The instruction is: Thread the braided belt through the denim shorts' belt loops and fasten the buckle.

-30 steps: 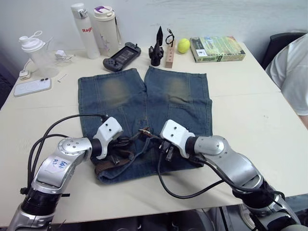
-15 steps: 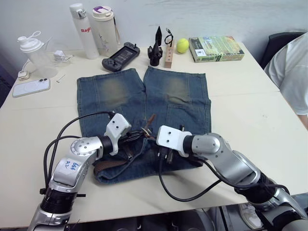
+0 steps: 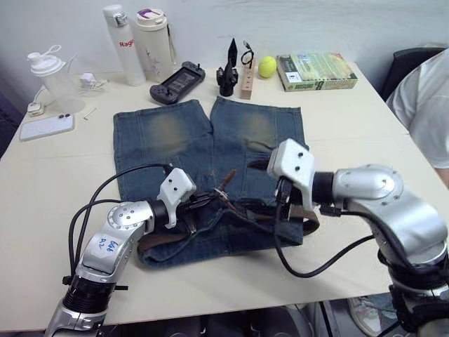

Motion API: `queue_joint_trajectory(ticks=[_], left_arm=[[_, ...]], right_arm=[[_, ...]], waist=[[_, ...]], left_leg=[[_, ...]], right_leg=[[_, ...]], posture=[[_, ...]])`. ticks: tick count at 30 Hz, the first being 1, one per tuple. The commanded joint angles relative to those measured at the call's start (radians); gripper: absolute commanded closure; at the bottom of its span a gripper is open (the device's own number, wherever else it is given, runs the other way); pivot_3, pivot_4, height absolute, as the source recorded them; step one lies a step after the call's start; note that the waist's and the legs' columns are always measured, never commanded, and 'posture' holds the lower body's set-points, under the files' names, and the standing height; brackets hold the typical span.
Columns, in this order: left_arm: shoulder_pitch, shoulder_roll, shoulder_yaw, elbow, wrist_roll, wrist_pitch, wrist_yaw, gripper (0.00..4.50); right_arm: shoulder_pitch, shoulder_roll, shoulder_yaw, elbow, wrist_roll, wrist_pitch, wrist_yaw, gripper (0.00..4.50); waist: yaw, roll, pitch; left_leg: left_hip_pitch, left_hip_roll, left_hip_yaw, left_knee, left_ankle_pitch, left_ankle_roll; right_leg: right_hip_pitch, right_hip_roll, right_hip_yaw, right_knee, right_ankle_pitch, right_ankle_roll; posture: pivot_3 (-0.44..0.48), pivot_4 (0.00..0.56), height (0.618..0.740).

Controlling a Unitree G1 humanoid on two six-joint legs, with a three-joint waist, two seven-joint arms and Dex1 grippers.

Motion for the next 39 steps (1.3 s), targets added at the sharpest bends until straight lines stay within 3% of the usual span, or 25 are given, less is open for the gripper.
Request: queue_joint_trajectory(ticks=[1, 6, 13, 16, 23, 24, 36, 38, 39], left_arm=[[-0.006, 0.002, -0.015, -0.010, 0.015, -0.030, -0.009, 4.50], [-0.010, 0.007, -0.029, -0.003, 0.037, -0.056, -0.014, 4.50], [-0.011, 0.004, -0.028, -0.005, 0.039, -0.061, -0.010, 4.50], [-0.008, 0.006, -0.028, -0.007, 0.042, -0.063, -0.010, 4.50], [-0.008, 0.011, -0.028, -0.012, 0.049, -0.064, -0.011, 4.50], [-0.010, 0.012, -0.027, -0.012, 0.051, -0.063, -0.010, 4.50], [-0.023, -0.004, -0.008, 0.010, 0.046, -0.084, -0.006, 4.50], [-0.026, -0.017, 0.011, 0.005, 0.017, -0.079, -0.013, 3.62], [-0.029, -0.020, 0.021, 0.000, 0.006, -0.078, -0.014, 3.39]], right_arm=[[-0.055, -0.061, 0.146, 0.146, -0.260, -0.385, -0.010, 0.20], [-0.121, -0.038, 0.258, 0.354, -0.459, -0.773, -0.030, 0.20], [-0.109, 0.009, 0.263, 0.459, -0.521, -0.917, 0.006, 0.20], [-0.097, 0.018, 0.258, 0.482, -0.532, -0.931, 0.019, 0.87], [-0.080, 0.042, 0.252, 0.502, -0.549, -0.944, 0.041, 4.16], [-0.078, 0.044, 0.251, 0.501, -0.550, -0.942, 0.045, 4.43], [-0.016, 0.067, 0.220, 0.438, -0.547, -0.873, 0.067, 4.43], [-0.005, 0.070, 0.212, 0.424, -0.548, -0.858, 0.066, 4.50], [0.000, 0.073, 0.207, 0.417, -0.548, -0.849, 0.064, 4.50]], waist=[[0.000, 0.000, 0.000], [0.002, 0.000, 0.000], [0.003, 0.000, 0.000], [0.003, 0.000, 0.000], [0.003, 0.000, 0.000], [0.003, 0.000, 0.000], [0.003, 0.000, 0.000], [0.004, 0.000, 0.000], [0.004, 0.000, 0.000]], left_leg=[[0.000, -0.001, 0.001, 0.000, 0.000, 0.000], [0.000, -0.002, 0.003, 0.000, 0.000, 0.001], [0.000, -0.002, 0.002, 0.002, 0.001, 0.001], [0.000, -0.002, 0.001, 0.002, 0.001, 0.001], [0.000, -0.001, 0.001, 0.002, 0.001, 0.001], [0.000, -0.001, 0.001, 0.002, 0.001, 0.001], [0.000, -0.001, 0.001, 0.002, 0.001, 0.001], [0.000, -0.001, 0.001, 0.002, 0.001, 0.001], [0.000, -0.001, 0.001, 0.002, 0.001, 0.001]], right_leg=[[-0.001, 0.001, -0.001, 0.000, 0.000, 0.000], [-0.001, 0.002, -0.004, 0.000, 0.001, 0.002], [0.000, 0.001, -0.007, 0.000, 0.001, 0.002], [0.001, 0.001, -0.008, 0.000, 0.001, 0.002], [0.001, 0.001, -0.008, 0.000, 0.001, 0.002], [0.001, 0.001, -0.008, 0.000, 0.001, 0.002], [0.001, 0.001, -0.008, 0.000, 0.001, 0.002], [0.001, 0.001, -0.008, 0.000, 0.001, 0.002], [0.001, 0.001, -0.008, 0.000, 0.001, 0.002]], posture=[[0.000, 0.150, 0.720], [0.000, 0.150, 0.720], [0.000, 0.150, 0.720], [0.000, 0.150, 0.720], [0.000, 0.150, 0.720], [0.000, 0.150, 0.720], [0.000, 0.150, 0.720], [0.000, 0.150, 0.720], [0.000, 0.150, 0.720]])
